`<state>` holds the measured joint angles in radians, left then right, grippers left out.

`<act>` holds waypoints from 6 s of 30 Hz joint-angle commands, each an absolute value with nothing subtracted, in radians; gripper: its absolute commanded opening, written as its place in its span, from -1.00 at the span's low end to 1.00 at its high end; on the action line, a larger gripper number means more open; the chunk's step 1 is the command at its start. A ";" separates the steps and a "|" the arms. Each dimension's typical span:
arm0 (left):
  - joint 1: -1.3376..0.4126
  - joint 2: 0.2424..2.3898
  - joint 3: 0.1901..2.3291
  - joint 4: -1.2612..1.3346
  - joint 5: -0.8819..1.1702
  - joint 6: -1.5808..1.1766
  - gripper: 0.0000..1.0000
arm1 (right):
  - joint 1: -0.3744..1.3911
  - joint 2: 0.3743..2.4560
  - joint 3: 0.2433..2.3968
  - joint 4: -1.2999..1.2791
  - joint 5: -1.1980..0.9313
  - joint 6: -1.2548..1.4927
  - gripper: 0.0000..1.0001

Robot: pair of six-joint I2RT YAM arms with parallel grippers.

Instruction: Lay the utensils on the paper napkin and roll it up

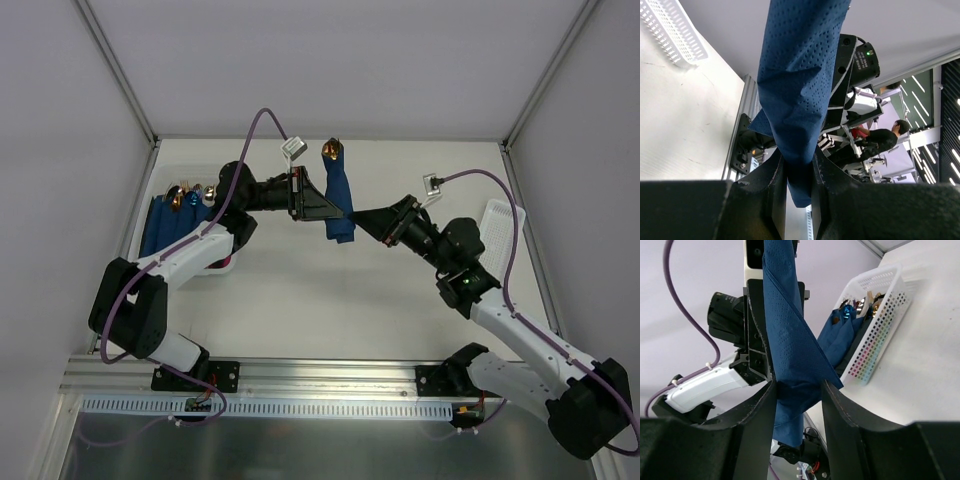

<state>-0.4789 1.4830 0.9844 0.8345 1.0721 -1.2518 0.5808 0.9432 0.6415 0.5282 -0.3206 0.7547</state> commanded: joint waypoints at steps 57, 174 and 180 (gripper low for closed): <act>-0.496 1.453 1.052 0.801 1.066 -1.167 -0.01 | 0.555 0.976 0.637 0.785 -0.549 0.784 -1.00; -0.463 1.451 1.039 0.890 1.066 -1.287 -1.00 | 0.723 0.997 0.928 0.122 -0.245 0.438 -0.05; -0.465 1.454 1.034 0.908 1.065 -1.299 -1.00 | 0.690 0.966 0.850 0.290 -0.348 0.494 -0.20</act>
